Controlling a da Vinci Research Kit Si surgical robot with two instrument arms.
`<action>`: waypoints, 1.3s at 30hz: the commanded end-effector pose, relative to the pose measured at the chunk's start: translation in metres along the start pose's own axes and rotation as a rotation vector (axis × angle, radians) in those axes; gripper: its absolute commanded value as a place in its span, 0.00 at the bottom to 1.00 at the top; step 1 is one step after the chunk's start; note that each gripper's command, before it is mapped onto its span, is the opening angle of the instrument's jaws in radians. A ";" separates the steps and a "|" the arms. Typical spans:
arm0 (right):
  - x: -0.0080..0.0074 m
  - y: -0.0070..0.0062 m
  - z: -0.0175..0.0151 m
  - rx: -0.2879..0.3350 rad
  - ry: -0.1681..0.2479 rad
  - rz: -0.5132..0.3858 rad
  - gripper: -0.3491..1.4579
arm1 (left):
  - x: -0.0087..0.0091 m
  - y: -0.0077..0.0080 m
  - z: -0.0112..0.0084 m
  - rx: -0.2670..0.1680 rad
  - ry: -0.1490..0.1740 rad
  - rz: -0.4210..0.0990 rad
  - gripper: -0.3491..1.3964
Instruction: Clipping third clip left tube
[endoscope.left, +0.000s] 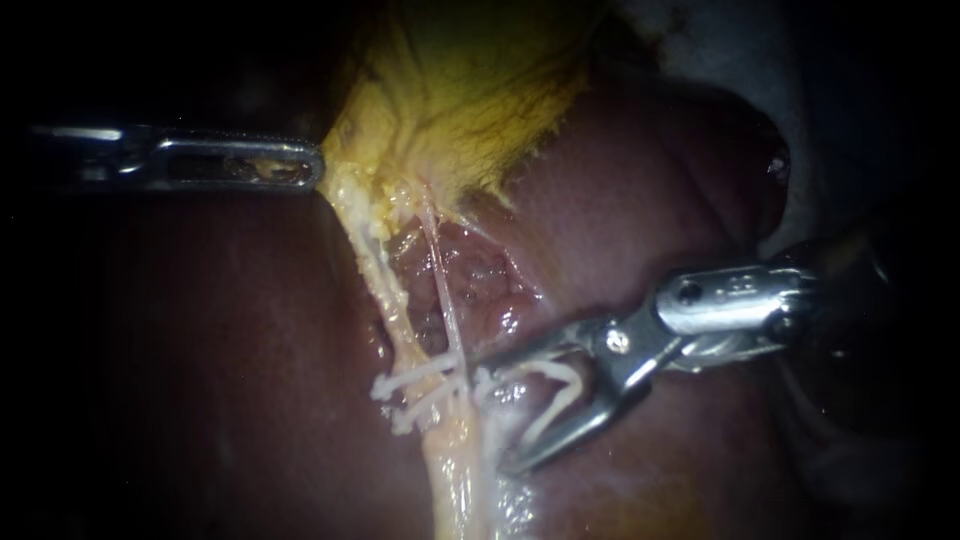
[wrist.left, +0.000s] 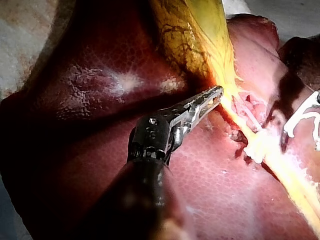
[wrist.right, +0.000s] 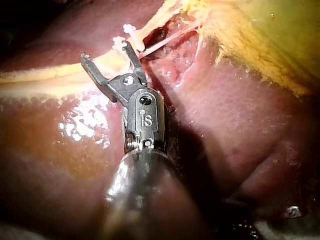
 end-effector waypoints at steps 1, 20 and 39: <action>0.0000 0.0004 0.0002 0.000 0.006 0.005 0.49 | 0.0000 0.0000 0.0000 -0.001 0.000 0.000 0.00; -0.0033 0.0071 0.0028 -0.015 0.040 0.104 0.49 | 0.0002 -0.0001 0.0002 -0.002 -0.001 0.000 0.00; -0.0079 0.0110 0.0047 -0.018 0.070 0.169 0.49 | 0.0002 -0.0002 0.0002 -0.003 -0.001 0.000 0.00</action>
